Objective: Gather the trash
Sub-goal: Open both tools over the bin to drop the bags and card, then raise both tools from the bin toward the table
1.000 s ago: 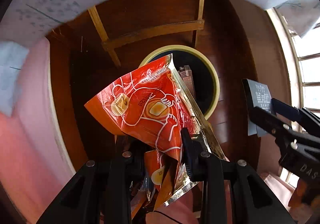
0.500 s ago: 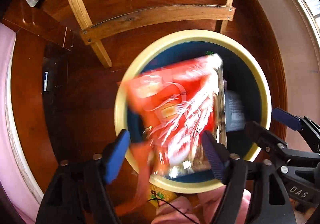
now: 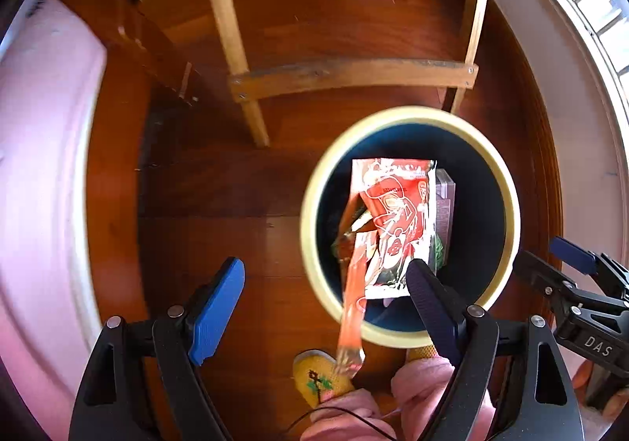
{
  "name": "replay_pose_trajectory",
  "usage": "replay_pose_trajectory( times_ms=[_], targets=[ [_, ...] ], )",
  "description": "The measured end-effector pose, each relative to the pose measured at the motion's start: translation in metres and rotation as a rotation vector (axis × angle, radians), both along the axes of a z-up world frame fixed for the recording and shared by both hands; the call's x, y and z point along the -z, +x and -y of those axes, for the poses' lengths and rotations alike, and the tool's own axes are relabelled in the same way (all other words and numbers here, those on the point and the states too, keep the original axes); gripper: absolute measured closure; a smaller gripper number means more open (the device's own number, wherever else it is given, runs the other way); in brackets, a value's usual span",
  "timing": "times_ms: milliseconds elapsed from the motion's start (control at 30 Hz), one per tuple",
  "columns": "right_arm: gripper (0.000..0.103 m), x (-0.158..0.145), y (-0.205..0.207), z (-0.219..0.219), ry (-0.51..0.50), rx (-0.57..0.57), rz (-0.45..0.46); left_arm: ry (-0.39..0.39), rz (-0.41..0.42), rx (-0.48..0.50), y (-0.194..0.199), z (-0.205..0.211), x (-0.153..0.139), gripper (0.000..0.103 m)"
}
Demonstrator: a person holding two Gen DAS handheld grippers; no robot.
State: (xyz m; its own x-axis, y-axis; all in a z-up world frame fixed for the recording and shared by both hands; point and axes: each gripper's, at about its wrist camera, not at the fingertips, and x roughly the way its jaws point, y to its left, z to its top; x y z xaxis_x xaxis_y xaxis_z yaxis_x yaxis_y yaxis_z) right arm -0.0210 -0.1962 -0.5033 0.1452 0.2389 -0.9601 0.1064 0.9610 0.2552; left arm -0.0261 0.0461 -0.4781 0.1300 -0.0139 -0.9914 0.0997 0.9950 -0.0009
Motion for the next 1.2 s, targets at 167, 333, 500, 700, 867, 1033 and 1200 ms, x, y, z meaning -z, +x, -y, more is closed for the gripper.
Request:
replay_pose_trajectory(
  times_ms=[167,333,500,700,867,1033,1200],
  targets=[
    [0.025,-0.036,-0.010,-0.006,-0.002,0.002,0.020,0.010,0.068,-0.022,-0.011,-0.001,-0.042,0.017],
    [0.025,-0.078,-0.014,-0.009,-0.016,0.015,0.047,0.023,0.111,-0.045,-0.013,0.002,-0.084,0.017],
    [0.025,-0.136,-0.016,-0.013,-0.021,0.027,0.091,0.004,0.139,-0.060,-0.017,0.003,-0.139,0.017],
    [0.025,-0.213,-0.019,-0.023,-0.031,0.041,0.125,-0.016,0.188,-0.065,-0.021,-0.003,-0.223,0.017],
    [0.025,-0.280,-0.020,-0.032,-0.026,0.049,0.147,-0.027,0.236,-0.073,-0.026,-0.014,-0.299,0.017],
    [0.025,-0.352,-0.021,-0.043,-0.038,0.030,0.192,-0.046,0.284,-0.095,-0.035,-0.027,-0.373,0.017],
    [0.025,-0.425,-0.020,-0.049,-0.052,0.022,0.248,-0.044,0.342,-0.081,-0.046,-0.032,-0.442,0.017]
  ],
)
